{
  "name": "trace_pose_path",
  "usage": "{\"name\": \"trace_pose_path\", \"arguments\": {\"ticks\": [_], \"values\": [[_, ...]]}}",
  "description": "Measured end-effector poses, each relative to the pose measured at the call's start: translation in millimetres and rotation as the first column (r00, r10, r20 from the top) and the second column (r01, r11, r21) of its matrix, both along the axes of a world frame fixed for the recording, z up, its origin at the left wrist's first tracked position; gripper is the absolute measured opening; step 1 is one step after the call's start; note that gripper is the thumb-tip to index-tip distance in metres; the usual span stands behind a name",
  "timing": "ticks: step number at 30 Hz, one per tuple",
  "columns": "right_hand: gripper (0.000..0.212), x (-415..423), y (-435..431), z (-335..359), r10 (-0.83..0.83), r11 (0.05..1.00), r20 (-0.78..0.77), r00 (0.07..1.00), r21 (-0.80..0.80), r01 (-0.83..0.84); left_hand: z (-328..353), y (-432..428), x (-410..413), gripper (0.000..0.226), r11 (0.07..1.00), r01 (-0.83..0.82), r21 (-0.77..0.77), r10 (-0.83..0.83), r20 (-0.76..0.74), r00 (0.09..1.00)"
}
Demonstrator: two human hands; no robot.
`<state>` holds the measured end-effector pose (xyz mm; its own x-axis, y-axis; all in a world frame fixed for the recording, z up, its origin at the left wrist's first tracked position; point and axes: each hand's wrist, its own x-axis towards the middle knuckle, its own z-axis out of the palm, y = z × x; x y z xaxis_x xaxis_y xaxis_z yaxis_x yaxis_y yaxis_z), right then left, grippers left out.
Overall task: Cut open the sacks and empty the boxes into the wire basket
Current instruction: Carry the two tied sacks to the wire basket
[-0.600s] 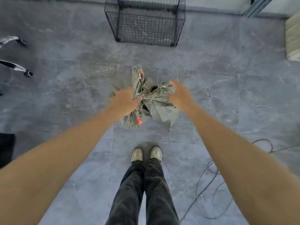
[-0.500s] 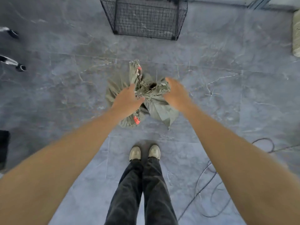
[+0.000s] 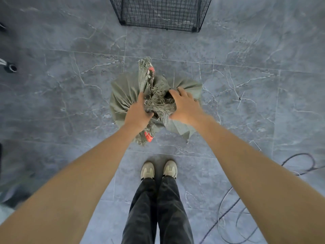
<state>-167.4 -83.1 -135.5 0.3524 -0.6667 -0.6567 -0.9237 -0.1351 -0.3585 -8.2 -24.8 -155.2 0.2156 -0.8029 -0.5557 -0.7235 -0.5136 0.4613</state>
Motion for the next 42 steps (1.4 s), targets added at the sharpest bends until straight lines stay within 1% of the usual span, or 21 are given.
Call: {"name": "trace_pose_path", "arguments": {"ticks": [1, 3, 5, 6, 8, 9, 10, 12, 13, 15, 17, 19, 23, 26, 28, 31, 34, 37, 39, 42], "values": [[0.089, -0.2, 1.8, -2.5, -0.001, 1.0, -0.004, 1.0, -0.023, 0.001, -0.6, -0.8, -2.1, 0.07, 0.999, 0.005, -0.034, -0.006, -0.019, 1.0], [0.081, 1.0, 4.7, -6.7, -0.011, 0.994, 0.01, 1.0, -0.106, 0.012, -2.0, -2.1, -6.8, 0.066, 0.994, 0.02, -0.104, -0.024, -0.038, 0.999], [0.064, 3.5, 7.2, -10.8, -0.038, 0.983, 0.044, 0.998, -0.178, 0.045, -2.5, -1.2, -9.9, 0.058, 0.988, 0.022, -0.155, -0.027, -0.032, 0.999], [0.051, 4.8, 8.0, -11.8, -0.071, 0.979, 0.069, 0.995, -0.188, 0.083, -1.5, -0.2, -10.3, 0.052, 0.986, 0.014, -0.167, -0.019, -0.027, 0.999], [0.029, 8.3, 10.7, -9.0, -0.201, 0.963, 0.126, 0.972, -0.156, 0.219, 2.2, 2.5, -7.8, 0.033, 0.983, -0.027, -0.18, 0.025, -0.012, 1.0], [0.024, 9.9, 11.5, -6.1, -0.282, 0.944, 0.153, 0.947, -0.132, 0.302, 4.7, 4.5, -4.8, 0.026, 0.98, -0.058, -0.189, 0.059, 0.001, 0.998], [0.021, 10.9, 11.5, -1.7, -0.365, 0.915, 0.176, 0.914, -0.112, 0.387, 7.8, 7.0, -1.5, 0.027, 0.976, -0.102, -0.19, 0.106, 0.007, 0.994], [0.021, 11.1, 12.0, 9.0, -0.485, 0.856, 0.204, 0.851, -0.09, 0.509, 16.5, 14.0, 7.3, 0.038, 0.963, -0.181, -0.201, 0.185, 0.001, 0.983], [0.02, 10.2, 12.7, 14.9, -0.514, 0.838, 0.207, 0.832, -0.087, 0.539, 22.3, 16.7, 12.9, 0.038, 0.956, -0.213, -0.204, 0.215, -0.01, 0.977], [0.02, 5.9, 14.2, 27.5, -0.561, 0.804, 0.206, 0.802, -0.097, 0.587, 37.0, 18.2, 24.6, 0.033, 0.935, -0.284, -0.212, 0.287, -0.02, 0.958], [0.018, -1.8, 16.2, 41.2, -0.616, 0.76, 0.194, 0.763, -0.111, 0.641, 55.2, 15.1, 35.9, 0.028, 0.913, -0.341, -0.224, 0.352, 0.01, 0.936], [0.016, -10.5, 19.3, 58.3, -0.651, 0.73, 0.18, 0.738, -0.119, 0.673, 75.0, 11.1, 43.8, 0.024, 0.898, -0.367, -0.243, 0.383, 0.021, 0.923], [0.032, -24.2, 25.2, 101.4, -0.709, 0.668, 0.172, 0.684, -0.147, 0.729, 115.6, 13.1, 50.9, 0.033, 0.872, -0.415, -0.259, 0.429, -0.002, 0.903], [0.024, -29.6, 27.7, 138.7, -0.766, 0.603, 0.168, 0.62, -0.147, 0.784, 149.4, 18.9, 57.2, 0.026, 0.865, -0.425, -0.268, 0.439, -0.005, 0.898], [0.019, -32.8, 29.5, 161.9, -0.786, 0.572, 0.177, 0.593, -0.157, 0.805, 169.1, 23.2, 63.6, 0.026, 0.863, -0.421, -0.28, 0.439, -0.001, 0.899], [0.02, -39.1, 32.2, 194.1, -0.784, 0.561, 0.197, 0.589, -0.181, 0.808, 196.9, 25.5, 71.5, 0.022, 0.857, -0.407, -0.316, 0.432, 0.008, 0.902], [0.023, -44.8, 32.2, 223.3, -0.787, 0.549, 0.215, 0.578, -0.184, 0.816, 225.2, 24.4, 74.7, 0.032, 0.866, -0.364, -0.342, 0.397, 0.029, 0.917], [0.019, -47.0, 29.3, 249.9, -0.79, 0.537, 0.237, 0.565, -0.178, 0.825, 249.3, 20.7, 74.6, 0.033, 0.884, -0.312, -0.347, 0.349, 0.048, 0.936], [0.017, -46.7, 25.2, 264.1, -0.778, 0.549, 0.242, 0.58, -0.188, 0.815, 260.7, 16.8, 75.2, 0.031, 0.885, -0.316, -0.343, 0.351, 0.044, 0.935], [0.015, -47.3, 17.6, 279.4, -0.78, 0.543, 0.248, 0.574, -0.186, 0.819, 275.5, 7.4, 75.1, 0.029, 0.882, -0.316, -0.35, 0.352, 0.042, 0.935]]}}
